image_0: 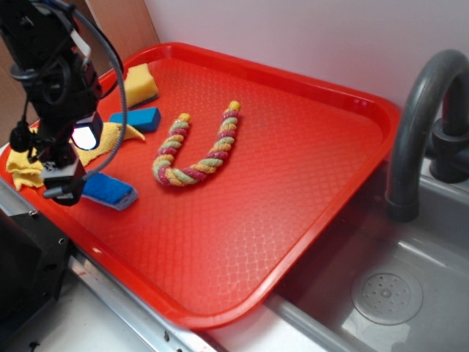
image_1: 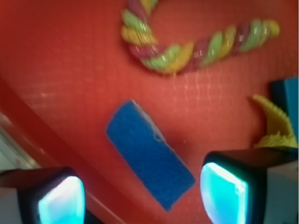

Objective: Grab the blue sponge.

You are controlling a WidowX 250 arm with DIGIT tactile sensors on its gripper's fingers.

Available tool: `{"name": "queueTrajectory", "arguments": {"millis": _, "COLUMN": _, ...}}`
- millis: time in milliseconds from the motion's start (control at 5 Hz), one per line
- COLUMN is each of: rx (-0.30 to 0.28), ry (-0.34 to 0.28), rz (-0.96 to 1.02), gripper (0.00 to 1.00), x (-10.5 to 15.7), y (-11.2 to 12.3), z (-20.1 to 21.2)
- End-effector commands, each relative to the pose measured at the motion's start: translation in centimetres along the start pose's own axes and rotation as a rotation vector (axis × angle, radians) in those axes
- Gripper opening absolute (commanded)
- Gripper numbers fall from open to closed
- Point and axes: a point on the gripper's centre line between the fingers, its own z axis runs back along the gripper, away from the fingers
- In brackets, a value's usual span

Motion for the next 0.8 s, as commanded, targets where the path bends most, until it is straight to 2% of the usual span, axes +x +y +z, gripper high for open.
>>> {"name": "queueTrajectory", "arguments": {"millis": 0, "rx": 0.005, "ry": 0.038, "rz": -0.094, "gripper": 1.0, "x": 0.0, "y": 0.6, "z": -2.3}}
{"name": "queueTrajectory", "arguments": {"millis": 200, "rx": 0.017, "ry": 0.049, "rz": -0.196, "gripper": 1.0, "x": 0.7, "y": -0.4, "z": -3.4}}
{"name": "queueTrajectory", "arguments": {"millis": 400, "rx": 0.054, "ry": 0.088, "rz": -0.194, "gripper": 1.0, "x": 0.7, "y": -0.2, "z": -4.4}}
{"name": "queueTrajectory", "arguments": {"millis": 600, "rx": 0.141, "ry": 0.176, "rz": -0.118, "gripper": 1.0, "x": 0.8, "y": 0.6, "z": -5.8}}
